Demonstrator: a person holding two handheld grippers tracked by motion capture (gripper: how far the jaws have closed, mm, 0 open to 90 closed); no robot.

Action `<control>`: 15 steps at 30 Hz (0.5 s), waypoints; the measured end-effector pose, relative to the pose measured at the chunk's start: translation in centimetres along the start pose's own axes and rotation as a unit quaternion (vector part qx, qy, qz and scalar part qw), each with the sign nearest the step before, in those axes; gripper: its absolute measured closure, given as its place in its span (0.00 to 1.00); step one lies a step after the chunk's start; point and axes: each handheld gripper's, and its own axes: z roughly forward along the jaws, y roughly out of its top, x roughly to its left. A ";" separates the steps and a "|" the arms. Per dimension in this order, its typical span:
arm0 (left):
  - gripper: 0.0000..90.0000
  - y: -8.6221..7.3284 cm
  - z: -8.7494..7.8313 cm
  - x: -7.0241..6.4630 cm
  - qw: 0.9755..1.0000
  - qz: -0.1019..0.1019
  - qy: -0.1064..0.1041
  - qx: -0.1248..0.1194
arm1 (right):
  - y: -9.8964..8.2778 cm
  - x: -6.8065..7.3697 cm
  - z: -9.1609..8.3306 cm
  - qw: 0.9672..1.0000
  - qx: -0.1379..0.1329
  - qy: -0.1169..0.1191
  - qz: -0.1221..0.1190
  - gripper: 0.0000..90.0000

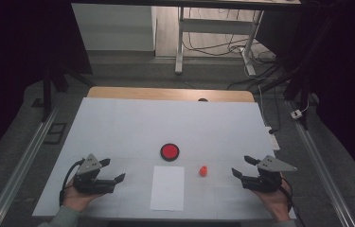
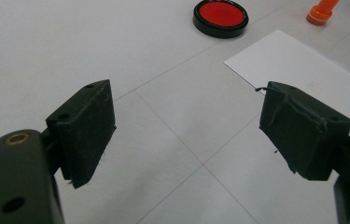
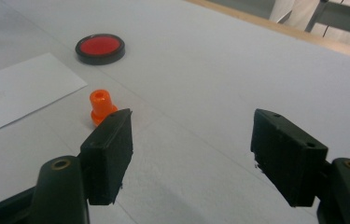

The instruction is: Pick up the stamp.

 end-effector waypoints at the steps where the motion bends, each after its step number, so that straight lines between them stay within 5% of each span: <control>1: 0.20 0.0 0.0 0.0 1.000 0.000 -0.001 0.001 | 0.1 0.1 0.0 1.000 0.001 0.000 -0.003 0.33; 15: 0.20 0.0 0.2 0.0 1.000 0.001 -0.003 0.003 | 0.8 0.8 0.6 1.000 -0.001 0.021 -0.002 0.32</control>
